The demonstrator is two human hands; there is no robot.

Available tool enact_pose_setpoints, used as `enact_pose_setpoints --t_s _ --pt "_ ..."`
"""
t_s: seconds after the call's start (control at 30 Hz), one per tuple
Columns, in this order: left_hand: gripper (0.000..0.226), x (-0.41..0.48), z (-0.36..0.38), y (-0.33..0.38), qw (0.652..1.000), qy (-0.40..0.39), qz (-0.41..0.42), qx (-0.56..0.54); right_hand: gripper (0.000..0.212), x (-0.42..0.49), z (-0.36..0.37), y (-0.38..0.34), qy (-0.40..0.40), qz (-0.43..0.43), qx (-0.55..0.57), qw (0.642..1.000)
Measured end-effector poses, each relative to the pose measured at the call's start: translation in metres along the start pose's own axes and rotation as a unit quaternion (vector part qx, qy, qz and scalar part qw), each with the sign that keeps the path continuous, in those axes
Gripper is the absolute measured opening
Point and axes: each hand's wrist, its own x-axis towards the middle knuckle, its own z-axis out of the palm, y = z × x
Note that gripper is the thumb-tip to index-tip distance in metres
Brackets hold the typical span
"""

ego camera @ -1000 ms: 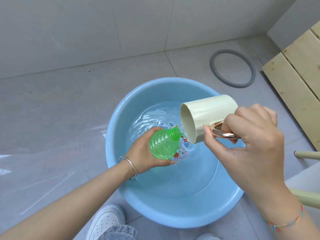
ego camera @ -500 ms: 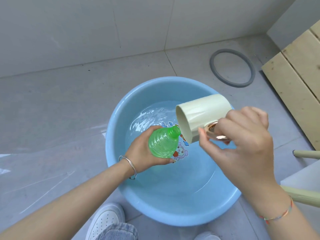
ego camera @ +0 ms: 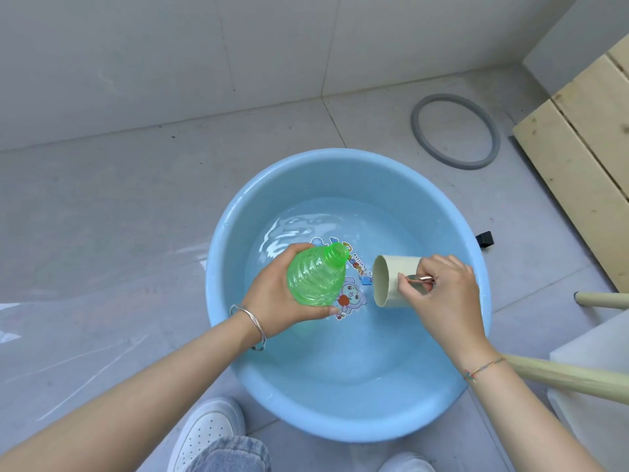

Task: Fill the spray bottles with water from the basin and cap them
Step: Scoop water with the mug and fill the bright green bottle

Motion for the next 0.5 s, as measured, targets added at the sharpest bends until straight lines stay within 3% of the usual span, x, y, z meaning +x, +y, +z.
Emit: enact_pose_setpoints --t_s 0.33,0.5 --pt "0.081 -0.002 0.0 0.001 1.0 -0.001 -0.003 -0.001 0.055 -0.005 0.014 0.005 -0.03 -0.002 0.002 1.0" --pt "0.081 -0.001 -0.001 -0.001 1.0 0.002 -0.003 -0.001 0.054 -0.003 0.006 0.006 0.024 0.138 0.148 0.979"
